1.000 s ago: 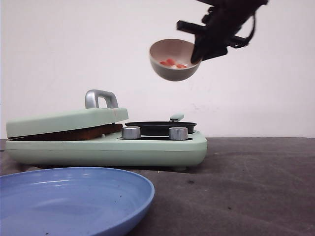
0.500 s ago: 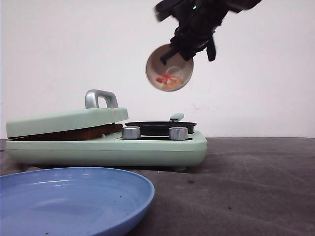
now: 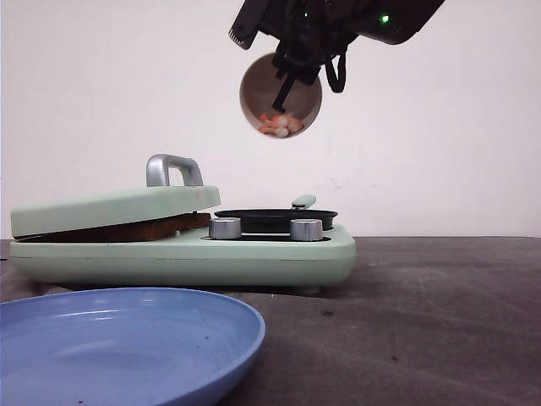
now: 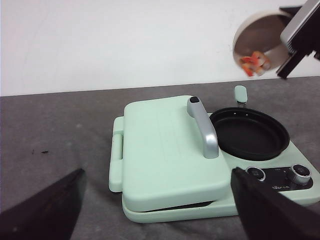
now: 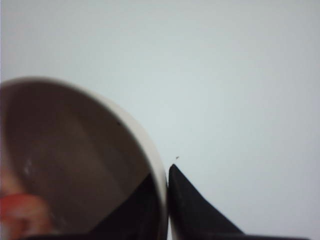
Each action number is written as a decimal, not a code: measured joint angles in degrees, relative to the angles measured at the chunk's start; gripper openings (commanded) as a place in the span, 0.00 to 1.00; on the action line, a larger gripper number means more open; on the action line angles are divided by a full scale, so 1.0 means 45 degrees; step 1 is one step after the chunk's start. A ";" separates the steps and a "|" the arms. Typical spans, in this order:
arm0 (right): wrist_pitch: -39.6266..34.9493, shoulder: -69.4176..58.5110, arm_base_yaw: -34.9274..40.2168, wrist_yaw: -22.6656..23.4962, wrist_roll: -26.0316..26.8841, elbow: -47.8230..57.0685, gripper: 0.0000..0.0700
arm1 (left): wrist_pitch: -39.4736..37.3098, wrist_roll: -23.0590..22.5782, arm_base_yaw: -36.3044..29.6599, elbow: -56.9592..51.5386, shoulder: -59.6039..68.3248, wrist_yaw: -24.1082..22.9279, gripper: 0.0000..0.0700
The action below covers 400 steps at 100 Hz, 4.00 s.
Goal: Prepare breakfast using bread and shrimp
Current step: 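Tilt the bowl with the right gripper to pour shrimp into the pan, then turn the bowl upright and carry it back with the right gripper, then set the bowl on the table and open the right gripper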
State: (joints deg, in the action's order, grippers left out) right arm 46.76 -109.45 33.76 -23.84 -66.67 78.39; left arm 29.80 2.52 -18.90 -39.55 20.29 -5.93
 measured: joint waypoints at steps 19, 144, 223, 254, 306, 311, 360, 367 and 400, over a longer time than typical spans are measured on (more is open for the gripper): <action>0.0622 0.0000 0.0078 -0.0034 -0.0933 0.0000 0.00 | 0.0010 -0.0024 0.0000 0.0000 0.0000 0.0000 0.72; -0.9058 0.3235 -0.0913 -0.3886 0.7961 0.0000 0.00 | 0.0432 -0.0044 0.0000 0.0000 0.0000 0.0005 0.72; -1.9351 0.5634 -0.5931 0.6465 1.7306 0.0053 0.00 | 0.0432 0.0301 0.0000 0.0000 0.0000 0.0005 0.72; -2.0468 0.3725 -0.6421 0.7708 1.7228 0.0058 0.00 | 0.0432 0.0325 0.0000 0.0000 0.0000 0.0005 0.72; -1.9380 0.0442 -0.6421 0.7592 1.7107 0.0058 0.00 | 0.0631 0.0325 0.0000 0.0000 0.0000 0.0005 0.72; -1.9297 0.0384 -0.6421 0.7592 1.7107 0.0058 0.00 | 0.0646 0.0325 0.0000 0.0000 0.0000 0.0005 0.72; -1.9205 0.0374 -0.6421 0.7601 1.6893 0.0058 0.01 | 0.0646 0.0325 0.0000 0.0000 0.0000 0.0005 0.72; -1.9205 0.0369 -0.6421 0.7601 1.6786 0.0058 0.10 | 0.0646 0.0325 0.0000 0.0000 0.0000 0.0005 0.72; -1.9535 0.0369 -0.6421 0.7752 1.6368 0.0068 0.59 | 0.0651 0.0325 0.0000 0.0000 0.0000 0.0005 0.72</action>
State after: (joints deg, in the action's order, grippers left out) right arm -41.15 -107.79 4.86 11.05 6.98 78.70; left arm 32.73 3.99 -18.90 -39.55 20.29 -5.91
